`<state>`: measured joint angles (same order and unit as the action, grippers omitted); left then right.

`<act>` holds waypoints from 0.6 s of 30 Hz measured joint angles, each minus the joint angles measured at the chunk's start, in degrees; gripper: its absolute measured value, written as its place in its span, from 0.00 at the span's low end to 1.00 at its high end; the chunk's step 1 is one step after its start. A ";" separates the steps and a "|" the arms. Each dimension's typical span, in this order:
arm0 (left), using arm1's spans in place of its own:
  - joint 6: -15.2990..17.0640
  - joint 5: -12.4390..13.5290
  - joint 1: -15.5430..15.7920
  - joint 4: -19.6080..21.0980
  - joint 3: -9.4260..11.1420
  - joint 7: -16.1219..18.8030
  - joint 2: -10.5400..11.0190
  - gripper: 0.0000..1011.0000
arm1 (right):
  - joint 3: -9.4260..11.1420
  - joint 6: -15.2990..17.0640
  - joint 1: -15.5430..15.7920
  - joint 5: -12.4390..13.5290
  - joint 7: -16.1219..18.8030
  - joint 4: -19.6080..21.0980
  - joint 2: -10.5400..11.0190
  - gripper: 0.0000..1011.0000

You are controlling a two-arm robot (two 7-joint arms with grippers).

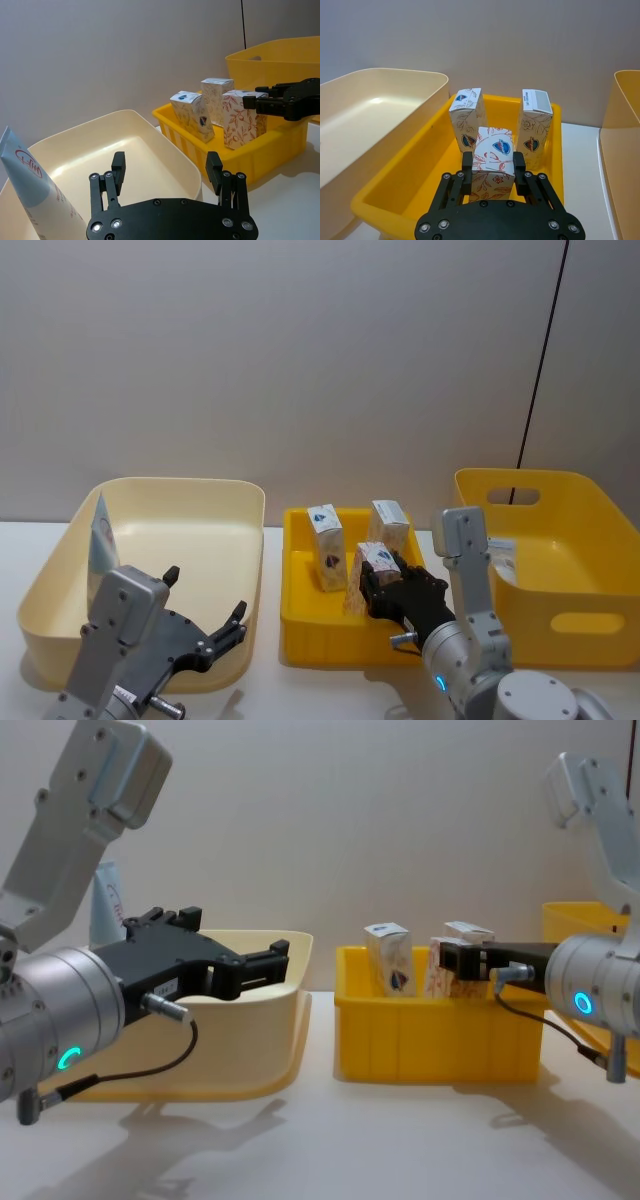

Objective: Bimanual collaborative sorting of washing and personal care products

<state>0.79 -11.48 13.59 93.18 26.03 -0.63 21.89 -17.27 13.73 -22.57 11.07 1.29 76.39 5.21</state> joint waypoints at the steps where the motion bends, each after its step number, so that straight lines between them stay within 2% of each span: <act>1: 0.00 0.00 0.00 0.00 0.00 0.00 0.00 0.99 | 0.00 0.00 0.00 0.00 0.00 0.00 0.00 0.45; 10: 0.00 0.00 0.00 0.00 0.00 0.00 0.00 0.99 | 0.11 -0.50 -0.06 -0.21 0.06 0.03 0.03 0.45; 18: 0.00 0.00 0.00 0.00 0.00 0.00 0.00 0.99 | 0.58 -3.76 -0.38 -0.95 0.32 0.71 0.36 0.45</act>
<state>0.79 -11.48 13.59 93.18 26.02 -0.63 21.90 -16.69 9.97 -22.95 10.12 1.61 77.10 5.56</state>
